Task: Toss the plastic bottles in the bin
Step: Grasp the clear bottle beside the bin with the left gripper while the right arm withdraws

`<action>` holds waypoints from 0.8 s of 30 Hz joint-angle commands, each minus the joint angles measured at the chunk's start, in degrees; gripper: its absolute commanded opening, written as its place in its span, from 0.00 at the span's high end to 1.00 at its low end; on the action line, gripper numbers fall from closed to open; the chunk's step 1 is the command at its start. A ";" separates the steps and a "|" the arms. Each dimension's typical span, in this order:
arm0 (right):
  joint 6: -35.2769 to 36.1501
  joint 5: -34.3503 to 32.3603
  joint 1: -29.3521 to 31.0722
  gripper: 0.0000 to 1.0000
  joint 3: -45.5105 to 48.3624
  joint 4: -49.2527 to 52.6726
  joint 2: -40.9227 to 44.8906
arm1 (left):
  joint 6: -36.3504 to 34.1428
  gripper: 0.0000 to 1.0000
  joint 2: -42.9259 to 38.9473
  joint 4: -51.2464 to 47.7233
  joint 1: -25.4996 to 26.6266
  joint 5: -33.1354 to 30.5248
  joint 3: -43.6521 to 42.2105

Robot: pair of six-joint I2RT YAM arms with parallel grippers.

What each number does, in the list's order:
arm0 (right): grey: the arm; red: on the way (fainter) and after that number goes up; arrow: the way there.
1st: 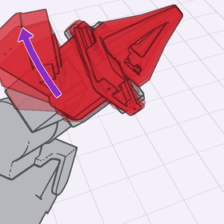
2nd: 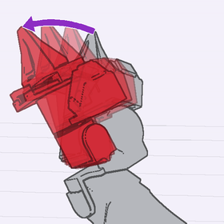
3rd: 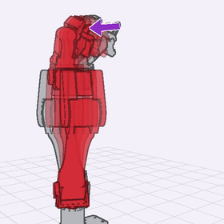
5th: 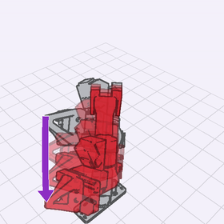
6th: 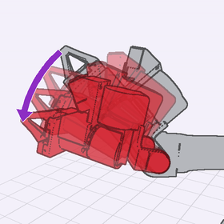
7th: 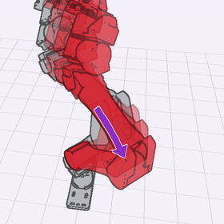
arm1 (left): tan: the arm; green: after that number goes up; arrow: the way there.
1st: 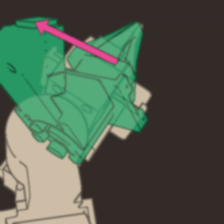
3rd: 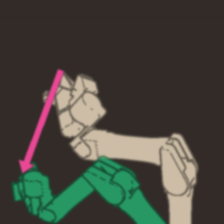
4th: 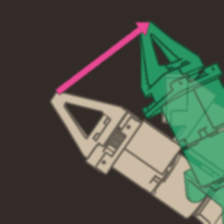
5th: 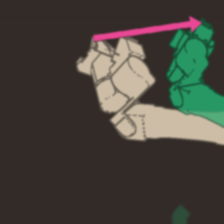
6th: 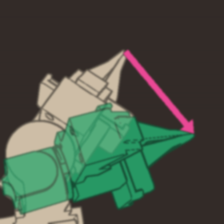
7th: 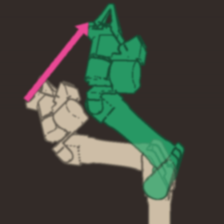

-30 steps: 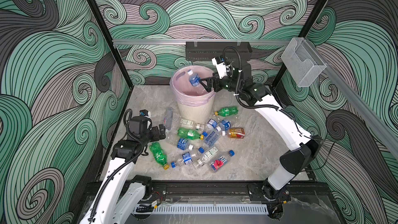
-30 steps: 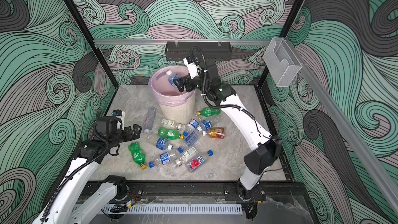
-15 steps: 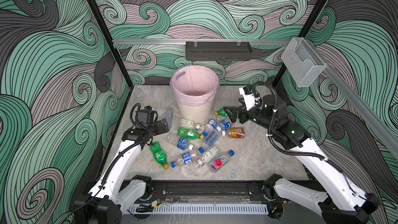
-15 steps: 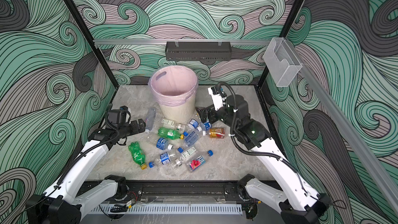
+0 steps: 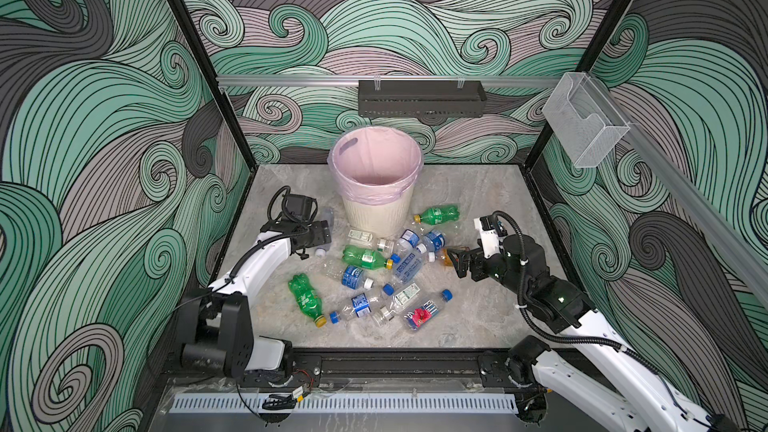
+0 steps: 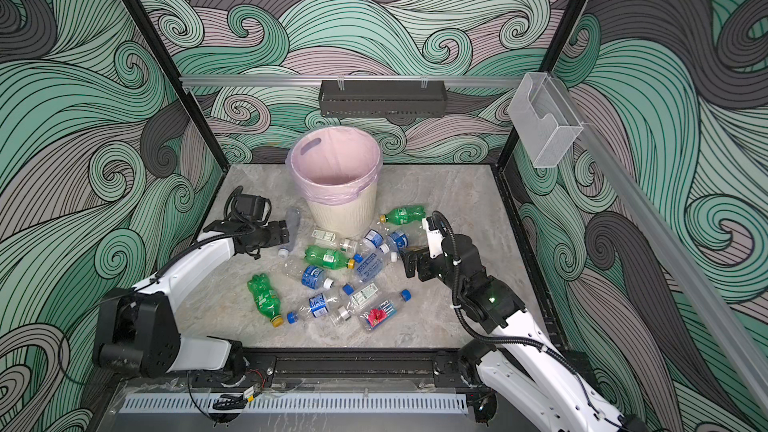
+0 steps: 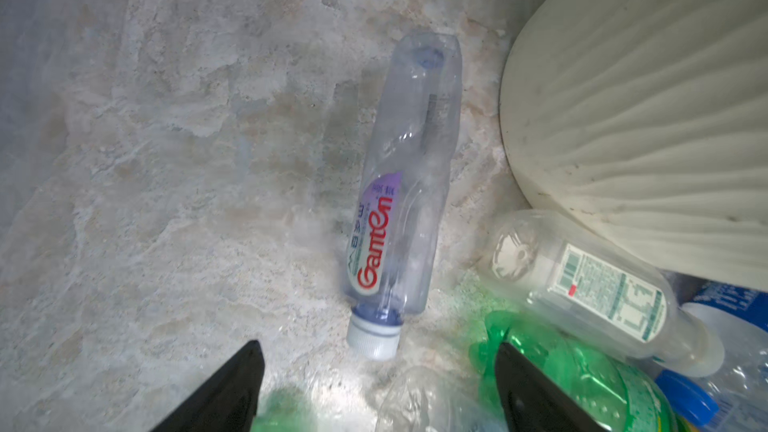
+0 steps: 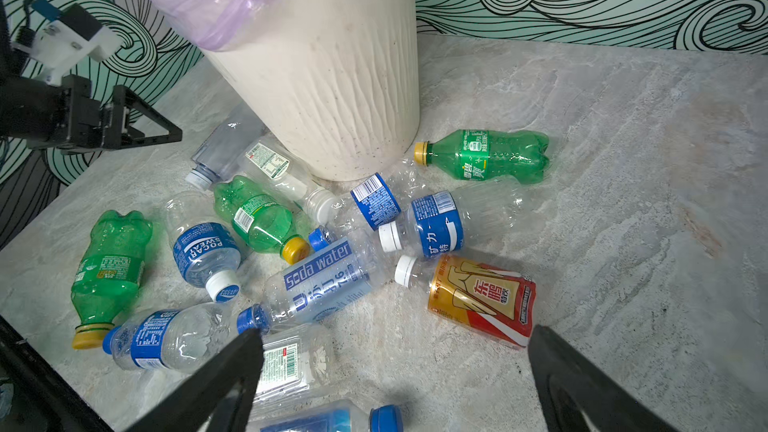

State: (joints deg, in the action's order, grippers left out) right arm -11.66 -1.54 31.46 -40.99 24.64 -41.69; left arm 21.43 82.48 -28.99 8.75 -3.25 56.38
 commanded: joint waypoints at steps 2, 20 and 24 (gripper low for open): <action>-1.97 0.35 -0.31 0.00 0.57 -0.62 0.64 | -2.51 0.14 7.95 -2.60 -0.05 2.18 6.20; -3.20 1.97 -0.30 0.00 4.08 -0.50 3.98 | -4.19 0.25 24.24 -1.73 -0.56 1.82 14.28; -2.85 2.06 -0.27 0.00 3.91 -0.14 3.90 | -3.52 0.32 25.43 -0.84 -0.67 2.10 14.05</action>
State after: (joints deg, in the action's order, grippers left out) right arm -14.13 0.05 31.27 -37.71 24.25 -38.15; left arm 17.52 107.15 -29.76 8.62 -1.28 68.64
